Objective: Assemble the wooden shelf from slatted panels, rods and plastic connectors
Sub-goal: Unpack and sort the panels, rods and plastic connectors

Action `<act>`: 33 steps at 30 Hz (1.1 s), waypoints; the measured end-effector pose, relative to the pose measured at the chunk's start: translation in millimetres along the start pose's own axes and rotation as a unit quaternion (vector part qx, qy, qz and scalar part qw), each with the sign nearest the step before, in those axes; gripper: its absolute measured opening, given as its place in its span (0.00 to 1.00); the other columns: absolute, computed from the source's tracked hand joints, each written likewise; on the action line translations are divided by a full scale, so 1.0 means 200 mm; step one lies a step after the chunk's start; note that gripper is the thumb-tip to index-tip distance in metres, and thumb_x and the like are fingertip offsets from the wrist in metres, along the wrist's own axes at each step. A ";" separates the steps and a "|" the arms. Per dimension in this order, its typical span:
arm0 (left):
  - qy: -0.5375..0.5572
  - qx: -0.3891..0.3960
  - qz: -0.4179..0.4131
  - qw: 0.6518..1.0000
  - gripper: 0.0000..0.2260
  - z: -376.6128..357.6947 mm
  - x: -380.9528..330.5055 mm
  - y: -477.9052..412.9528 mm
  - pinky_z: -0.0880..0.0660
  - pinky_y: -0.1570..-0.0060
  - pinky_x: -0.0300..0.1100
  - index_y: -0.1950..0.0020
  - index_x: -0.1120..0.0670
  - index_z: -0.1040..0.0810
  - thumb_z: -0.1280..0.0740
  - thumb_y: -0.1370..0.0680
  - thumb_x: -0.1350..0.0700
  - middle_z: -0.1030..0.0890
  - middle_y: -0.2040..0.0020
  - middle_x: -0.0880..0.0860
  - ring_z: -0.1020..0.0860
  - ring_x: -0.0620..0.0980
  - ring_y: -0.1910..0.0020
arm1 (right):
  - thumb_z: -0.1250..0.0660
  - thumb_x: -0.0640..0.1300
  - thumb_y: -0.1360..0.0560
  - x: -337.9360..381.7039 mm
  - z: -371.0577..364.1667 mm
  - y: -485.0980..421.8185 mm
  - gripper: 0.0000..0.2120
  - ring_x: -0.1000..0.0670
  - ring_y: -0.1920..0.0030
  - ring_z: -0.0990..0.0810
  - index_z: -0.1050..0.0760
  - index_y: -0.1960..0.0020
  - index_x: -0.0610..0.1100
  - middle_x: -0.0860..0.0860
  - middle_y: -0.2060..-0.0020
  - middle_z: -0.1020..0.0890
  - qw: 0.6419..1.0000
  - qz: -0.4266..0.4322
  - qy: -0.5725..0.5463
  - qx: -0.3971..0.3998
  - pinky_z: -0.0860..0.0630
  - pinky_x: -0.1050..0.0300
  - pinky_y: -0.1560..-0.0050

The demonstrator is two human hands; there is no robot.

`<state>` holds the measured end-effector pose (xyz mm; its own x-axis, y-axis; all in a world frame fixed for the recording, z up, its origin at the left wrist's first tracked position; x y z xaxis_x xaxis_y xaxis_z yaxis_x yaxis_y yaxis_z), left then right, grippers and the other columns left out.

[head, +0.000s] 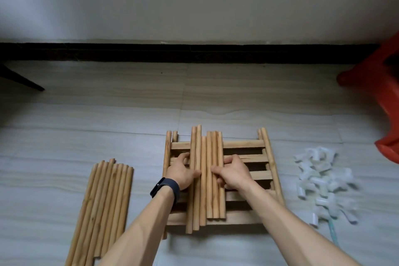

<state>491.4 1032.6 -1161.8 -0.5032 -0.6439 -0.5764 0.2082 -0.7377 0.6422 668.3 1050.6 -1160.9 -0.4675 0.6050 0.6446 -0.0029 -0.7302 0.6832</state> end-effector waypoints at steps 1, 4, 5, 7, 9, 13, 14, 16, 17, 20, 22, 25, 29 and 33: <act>0.007 -0.002 0.001 1.000 0.31 0.00 0.01 -0.01 0.23 0.38 0.51 0.27 0.45 0.32 0.23 0.27 0.54 0.21 0.35 0.51 0.20 0.52 0.42 | 0.26 0.49 0.25 -0.01 0.00 -0.01 0.17 0.55 0.68 0.18 0.30 0.43 0.48 0.49 0.56 0.15 1.000 -0.001 -0.017 -0.003 0.20 0.61 0.67; 0.032 -0.008 0.010 0.999 0.29 0.00 0.02 -0.04 0.22 0.40 0.53 0.32 0.42 0.29 0.23 0.29 0.54 0.22 0.36 0.51 0.19 0.52 0.44 | 0.25 0.49 0.26 -0.01 -0.03 -0.02 0.19 0.55 0.65 0.16 0.33 0.43 0.50 0.51 0.53 0.17 1.000 0.006 -0.009 -0.002 0.18 0.60 0.64; 0.038 -0.011 0.010 0.999 0.27 0.00 0.02 -0.05 0.21 0.41 0.53 0.34 0.41 0.29 0.23 0.29 0.55 0.21 0.37 0.51 0.19 0.52 0.44 | 0.25 0.50 0.26 -0.01 -0.04 -0.02 0.20 0.54 0.62 0.15 0.33 0.43 0.50 0.52 0.52 0.18 1.000 0.009 0.002 -0.006 0.17 0.58 0.61; 0.043 -0.019 0.007 0.999 0.25 0.01 0.01 -0.05 0.20 0.43 0.52 0.36 0.40 0.28 0.23 0.29 0.56 0.19 0.40 0.50 0.18 0.50 0.47 | 0.24 0.50 0.27 -0.02 -0.05 -0.03 0.21 0.53 0.56 0.16 0.34 0.43 0.51 0.53 0.51 0.19 1.000 0.010 0.011 -0.019 0.17 0.52 0.52; 0.045 -0.024 0.002 0.999 0.24 0.01 0.00 -0.04 0.19 0.44 0.52 0.37 0.41 0.28 0.24 0.29 0.56 0.18 0.42 0.49 0.18 0.50 0.49 | 0.24 0.51 0.28 -0.02 -0.06 -0.04 0.22 0.52 0.52 0.17 0.33 0.43 0.52 0.53 0.51 0.20 1.000 0.004 0.009 -0.015 0.18 0.48 0.47; 0.067 -0.020 0.003 0.998 0.26 0.01 0.00 -0.04 0.19 0.45 0.52 0.32 0.44 0.27 0.24 0.27 0.57 0.17 0.44 0.50 0.17 0.50 0.49 | 0.23 0.51 0.30 -0.02 -0.05 -0.06 0.23 0.50 0.47 0.19 0.32 0.42 0.51 0.53 0.48 0.20 1.000 0.000 0.010 -0.011 0.21 0.46 0.42; 0.077 -0.018 0.003 0.997 0.26 0.02 -0.01 -0.04 0.19 0.45 0.52 0.32 0.44 0.27 0.24 0.26 0.58 0.17 0.44 0.50 0.17 0.50 0.49 | 0.23 0.51 0.30 -0.02 -0.05 -0.07 0.23 0.50 0.46 0.19 0.32 0.42 0.51 0.52 0.48 0.20 1.000 0.000 0.011 -0.015 0.21 0.46 0.42; 0.099 -0.009 -0.002 0.995 0.25 0.03 -0.02 -0.03 0.18 0.47 0.50 0.31 0.46 0.27 0.25 0.25 0.60 0.17 0.45 0.51 0.16 0.50 0.51 | 0.23 0.52 0.31 -0.03 -0.05 -0.07 0.23 0.50 0.46 0.19 0.31 0.43 0.51 0.53 0.48 0.19 1.000 0.000 0.009 -0.020 0.22 0.47 0.42; 0.110 -0.006 -0.006 0.994 0.24 0.04 -0.03 -0.02 0.18 0.47 0.50 0.32 0.46 0.26 0.26 0.25 0.61 0.16 0.46 0.50 0.16 0.49 0.51 | 0.23 0.52 0.31 -0.03 -0.05 -0.07 0.22 0.50 0.47 0.19 0.31 0.44 0.51 0.53 0.49 0.19 1.000 0.001 0.008 -0.023 0.22 0.48 0.42; 0.137 -0.006 -0.014 0.990 0.22 0.13 -0.06 0.02 0.18 0.50 0.49 0.34 0.48 0.25 0.26 0.25 0.63 0.15 0.53 0.50 0.16 0.49 0.55 | 0.23 0.53 0.31 -0.02 -0.01 -0.06 0.22 0.51 0.49 0.19 0.30 0.43 0.51 0.53 0.51 0.19 1.000 0.010 -0.008 -0.028 0.21 0.47 0.43; 0.156 0.000 -0.014 0.988 0.23 0.25 -0.05 0.07 0.19 0.57 0.44 0.34 0.47 0.27 0.27 0.25 0.65 0.15 0.59 0.52 0.16 0.49 0.60 | 0.25 0.53 0.28 0.01 0.03 -0.03 0.21 0.52 0.50 0.20 0.30 0.42 0.50 0.53 0.52 0.20 0.999 0.022 -0.020 -0.026 0.21 0.49 0.45; 0.170 -0.008 -0.009 0.985 0.24 0.48 0.06 0.16 0.20 0.62 0.42 0.35 0.44 0.26 0.26 0.25 0.64 0.14 0.59 0.54 0.16 0.50 0.62 | 0.28 0.54 0.25 0.09 0.09 0.04 0.18 0.51 0.53 0.20 0.30 0.41 0.49 0.52 0.52 0.20 0.998 0.042 -0.024 -0.038 0.21 0.48 0.48; 0.155 -0.082 0.049 0.983 0.24 0.87 0.42 0.23 0.28 0.71 0.38 0.34 0.49 0.24 0.25 0.26 0.66 0.21 0.63 0.54 0.31 0.45 0.76 | 0.32 0.53 0.22 0.26 -0.01 0.22 0.14 0.51 0.53 0.20 0.29 0.40 0.49 0.50 0.51 0.20 0.994 0.070 -0.082 -0.001 0.24 0.54 0.58; 0.082 -0.150 0.135 0.976 0.24 1.14 0.87 0.30 0.21 0.66 0.44 0.32 0.48 0.26 0.26 0.25 0.64 0.15 0.58 0.60 0.18 0.54 0.66 | 0.30 0.49 0.23 0.38 -0.28 0.42 0.13 0.51 0.53 0.16 0.24 0.41 0.47 0.50 0.54 0.14 0.986 0.096 -0.104 0.086 0.22 0.54 0.54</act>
<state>224.7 923.0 -1107.3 -0.2603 -0.8284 -0.4959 0.5632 -0.5475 0.6189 582.9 1017.4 -1073.1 -0.2527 0.5253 0.8125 0.2270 -0.7842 0.5775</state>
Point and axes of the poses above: each hand's wrist, its own y-axis away from the middle knuckle, its own z-axis out of the back of the hand, x = y × z, the point moved 2 cm from there along -y, towards the middle knuckle
